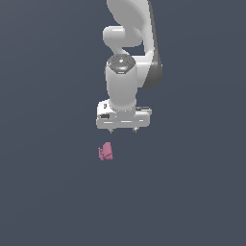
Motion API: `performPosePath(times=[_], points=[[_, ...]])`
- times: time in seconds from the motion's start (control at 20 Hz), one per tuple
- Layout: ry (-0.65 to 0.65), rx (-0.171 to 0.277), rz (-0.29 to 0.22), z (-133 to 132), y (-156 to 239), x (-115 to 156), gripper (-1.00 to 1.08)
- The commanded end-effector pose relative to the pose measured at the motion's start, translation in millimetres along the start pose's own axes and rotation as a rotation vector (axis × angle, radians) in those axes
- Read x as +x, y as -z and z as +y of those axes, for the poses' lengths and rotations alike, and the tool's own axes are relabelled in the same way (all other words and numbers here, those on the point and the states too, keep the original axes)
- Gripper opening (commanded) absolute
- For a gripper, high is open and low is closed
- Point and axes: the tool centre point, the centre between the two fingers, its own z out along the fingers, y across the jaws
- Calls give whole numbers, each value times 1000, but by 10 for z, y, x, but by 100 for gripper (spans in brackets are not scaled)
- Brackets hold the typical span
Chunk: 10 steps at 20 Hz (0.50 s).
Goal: Pick up the object and move it to a goal position.
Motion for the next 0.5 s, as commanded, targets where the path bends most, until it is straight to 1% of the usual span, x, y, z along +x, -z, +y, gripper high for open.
performPosePath(times=[0.0,0.2,0.45], points=[[3,-1,-1,21,-20,6,100],[20,-3,-2,107,-89,42,100],[59,-8,-5,315,-261,115,100]])
